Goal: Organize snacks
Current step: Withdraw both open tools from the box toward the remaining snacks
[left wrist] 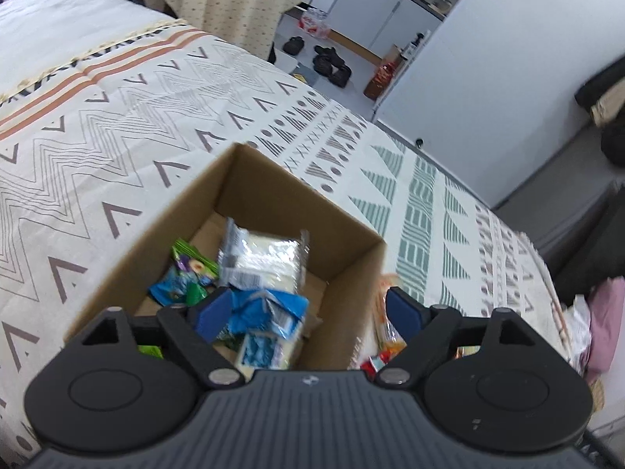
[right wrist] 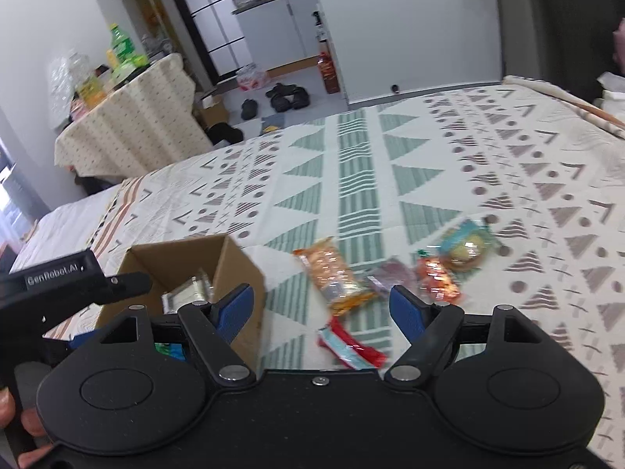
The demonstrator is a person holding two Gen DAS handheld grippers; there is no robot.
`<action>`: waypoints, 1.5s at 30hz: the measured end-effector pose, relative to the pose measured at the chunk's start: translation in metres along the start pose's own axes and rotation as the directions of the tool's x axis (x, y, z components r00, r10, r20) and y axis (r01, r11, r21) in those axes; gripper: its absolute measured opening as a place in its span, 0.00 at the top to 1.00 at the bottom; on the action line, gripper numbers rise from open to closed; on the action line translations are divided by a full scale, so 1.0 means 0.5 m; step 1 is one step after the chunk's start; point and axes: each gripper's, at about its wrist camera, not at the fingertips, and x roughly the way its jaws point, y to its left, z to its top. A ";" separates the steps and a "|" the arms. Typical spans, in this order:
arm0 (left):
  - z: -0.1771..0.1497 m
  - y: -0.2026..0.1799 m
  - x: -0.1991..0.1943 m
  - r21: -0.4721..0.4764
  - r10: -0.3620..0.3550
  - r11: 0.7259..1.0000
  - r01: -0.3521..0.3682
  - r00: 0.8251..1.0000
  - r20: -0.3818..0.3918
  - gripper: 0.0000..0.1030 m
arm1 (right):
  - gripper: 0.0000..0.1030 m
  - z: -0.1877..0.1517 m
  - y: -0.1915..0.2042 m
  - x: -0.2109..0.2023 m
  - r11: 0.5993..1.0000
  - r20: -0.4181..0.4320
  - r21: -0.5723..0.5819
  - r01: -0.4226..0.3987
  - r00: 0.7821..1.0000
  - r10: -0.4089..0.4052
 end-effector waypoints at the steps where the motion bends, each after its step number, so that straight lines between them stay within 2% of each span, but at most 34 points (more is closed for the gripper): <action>1: -0.006 -0.009 0.000 0.013 0.001 1.000 -0.001 1.000 -0.004 0.17 | 0.25 0.000 -0.009 -0.008 1.000 0.005 0.005 0.005 1.000 -0.005; 7: -0.038 -0.051 -0.007 0.081 -0.001 0.997 0.002 1.000 -0.006 0.12 | 0.20 -0.001 -0.062 -0.054 0.999 0.034 0.029 0.029 0.999 -0.030; 17: -0.077 -0.102 -0.009 0.159 -0.006 0.987 0.007 1.000 -0.010 0.11 | 0.10 -0.011 -0.137 -0.109 0.997 0.070 0.058 0.043 0.996 -0.047; 27: -0.105 -0.147 -0.002 0.224 -0.005 0.975 0.007 1.000 -0.011 0.11 | 0.09 -0.029 -0.211 -0.124 0.994 0.061 0.098 0.046 0.997 -0.052; 34: -0.130 -0.172 0.017 0.276 -0.011 0.961 0.014 1.000 -0.015 0.11 | 0.09 -0.041 -0.253 -0.110 0.994 0.051 0.109 0.017 0.998 -0.023; 40: -0.152 -0.196 0.041 0.310 -0.019 0.950 0.025 1.000 -0.022 0.13 | 0.12 -0.057 -0.275 -0.077 0.994 0.040 0.106 -0.029 0.999 0.025; 45: -0.166 -0.213 0.070 0.329 -0.018 0.944 0.033 0.999 -0.047 0.19 | 0.27 -0.065 -0.285 -0.040 0.988 0.000 0.131 -0.084 0.996 0.085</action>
